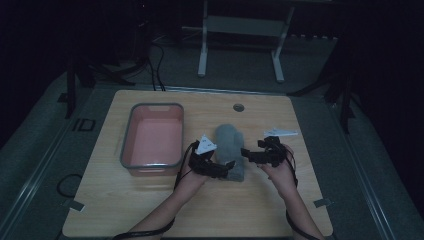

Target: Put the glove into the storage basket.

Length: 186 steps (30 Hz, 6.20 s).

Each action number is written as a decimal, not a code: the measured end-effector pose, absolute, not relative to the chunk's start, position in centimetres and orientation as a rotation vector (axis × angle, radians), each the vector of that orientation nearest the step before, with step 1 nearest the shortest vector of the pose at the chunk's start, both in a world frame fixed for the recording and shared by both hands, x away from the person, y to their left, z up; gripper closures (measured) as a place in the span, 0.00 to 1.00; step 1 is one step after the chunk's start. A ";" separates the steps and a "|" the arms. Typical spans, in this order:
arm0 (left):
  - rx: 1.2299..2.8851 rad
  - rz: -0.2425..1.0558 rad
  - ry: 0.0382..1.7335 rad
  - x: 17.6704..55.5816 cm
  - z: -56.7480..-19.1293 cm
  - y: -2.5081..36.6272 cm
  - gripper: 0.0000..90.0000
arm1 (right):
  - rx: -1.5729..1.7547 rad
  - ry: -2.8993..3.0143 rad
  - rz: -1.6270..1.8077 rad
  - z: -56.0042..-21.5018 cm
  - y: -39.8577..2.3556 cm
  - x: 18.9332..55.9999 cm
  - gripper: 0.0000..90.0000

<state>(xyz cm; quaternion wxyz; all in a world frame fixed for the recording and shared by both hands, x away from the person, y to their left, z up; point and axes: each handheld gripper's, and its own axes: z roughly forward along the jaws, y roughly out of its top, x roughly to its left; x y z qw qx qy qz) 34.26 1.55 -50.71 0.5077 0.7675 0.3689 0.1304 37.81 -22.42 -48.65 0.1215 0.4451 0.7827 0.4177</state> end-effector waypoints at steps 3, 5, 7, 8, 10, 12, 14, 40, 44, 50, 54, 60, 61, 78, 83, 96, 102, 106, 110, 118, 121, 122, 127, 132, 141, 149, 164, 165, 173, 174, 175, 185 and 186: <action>1.866 0.302 0.936 35.4 -51.1 1.1 0.01 | 1.314 2.309 1.216 -49.3 -22.1 38.5 0.29; 1.858 0.290 0.971 36.0 -51.4 1.2 0.01 | 1.326 2.313 1.215 -49.7 -21.9 38.9 0.36; 1.852 0.264 1.015 36.6 -51.7 1.2 0.02 | 1.348 2.310 1.233 -50.2 -21.9 39.4 0.38; 1.846 0.258 1.038 36.9 -51.9 1.1 0.03 | 1.359 2.312 1.227 -50.5 -21.8 39.6 0.42; 1.850 0.250 1.056 37.2 -52.1 1.1 0.05 | 1.368 2.320 1.223 -50.8 -21.8 39.8 0.43; 1.850 0.228 1.102 37.9 -52.8 1.2 0.09 | 1.393 2.338 1.205 -51.7 -21.5 40.2 0.43; 1.876 0.197 1.096 38.1 -53.3 1.3 0.14 | 1.413 2.335 1.198 -52.3 -21.5 40.4 0.43; 1.851 -0.196 1.043 40.5 -56.7 1.9 0.49 | 1.485 2.471 1.274 -55.2 -21.9 40.9 0.78; 1.886 -0.116 0.995 40.0 -56.1 1.4 0.68 | 1.465 2.449 1.236 -55.0 -21.5 40.5 0.84; 1.889 -0.074 0.976 39.8 -55.6 1.4 0.82 | 1.466 2.388 1.268 -54.7 -21.4 40.0 0.89; 1.880 -0.073 0.961 39.6 -55.1 1.5 0.83 | 1.468 2.384 1.292 -54.2 -21.4 39.9 0.90; 1.875 -0.065 0.926 39.7 -53.4 1.7 0.83 | 1.457 2.358 1.343 -52.8 -21.7 39.6 0.90; 1.871 -0.067 0.922 39.7 -53.0 1.7 0.83 | 1.458 2.353 1.349 -52.4 -21.7 39.6 0.90; 1.861 -0.030 0.836 40.2 -46.1 4.2 0.84 | 1.353 2.281 1.463 -45.6 -20.3 39.2 0.90; 1.852 -0.024 0.838 40.3 -45.2 5.8 0.84 | 1.333 2.286 1.472 -44.4 -18.9 39.5 0.90; 1.851 0.021 0.873 39.8 -43.9 12.2 0.84 | 1.247 2.364 1.497 -43.0 -12.8 40.4 0.90; 1.856 0.046 0.907 39.3 -43.4 15.5 0.84 | 1.210 2.400 1.520 -42.9 -9.5 40.8 0.90; 1.850 0.062 0.928 39.1 -43.3 17.8 0.84 | 1.181 2.428 1.528 -42.8 -7.2 41.0 0.90; 1.843 0.068 0.955 38.8 -43.4 20.0 0.84 | 1.170 2.454 1.525 -42.9 -4.8 41.2 0.90; 1.843 0.077 1.003 38.3 -43.8 23.7 0.84 | 1.151 2.499 1.540 -43.4 -0.7 41.4 0.90; 1.855 0.073 1.030 38.5 -44.5 24.3 0.84 | 1.154 2.511 1.515 -44.0 0.3 41.6 0.90; 1.860 0.070 1.041 38.6 -44.9 24.3 0.84 | 1.159 2.516 1.501 -44.3 0.6 41.7 0.90; 1.901 0.051 1.114 39.3 -46.7 24.1 0.84 | 1.193 2.555 1.420 -46.3 1.4 42.4 0.90; 1.950 0.031 1.178 40.1 -48.0 23.6 0.84 | 1.237 2.585 1.314 -48.0 2.2 43.1 0.90; 2.093 0.027 1.277 41.2 -49.1 22.0 0.83 | 1.237 2.622 1.076 -49.5 3.7 43.5 0.90; 2.154 -0.018 1.326 41.5 -49.7 21.5 0.82 | 1.148 2.623 0.913 -49.5 4.9 42.9 0.83; 2.179 0.109 1.355 41.3 -49.3 21.3 0.49 | 1.123 2.554 1.198 -44.9 -0.4 41.7 0.37; 2.179 0.133 1.360 41.2 -49.3 21.3 0.46 | 1.122 2.545 1.203 -44.8 -1.0 41.7 0.35; 2.089 0.189 1.338 40.1 -48.3 22.5 0.43 | 1.124 2.563 1.227 -44.6 -5.1 41.6 0.16; 2.075 0.204 1.350 39.9 -48.2 22.8 0.41 | 1.129 2.558 1.223 -44.6 -5.5 41.6 0.16; 2.065 0.211 1.356 39.8 -48.2 23.1 0.41 | 1.133 2.558 1.230 -44.7 -5.9 41.6 0.16; 1.972 0.264 1.322 38.0 -47.6 24.2 0.36 | 1.089 2.528 1.252 -45.0 -8.7 40.7 0.17; 1.953 0.287 1.290 37.5 -47.3 24.1 0.36 | 1.081 2.525 1.253 -45.1 -9.1 40.5 0.17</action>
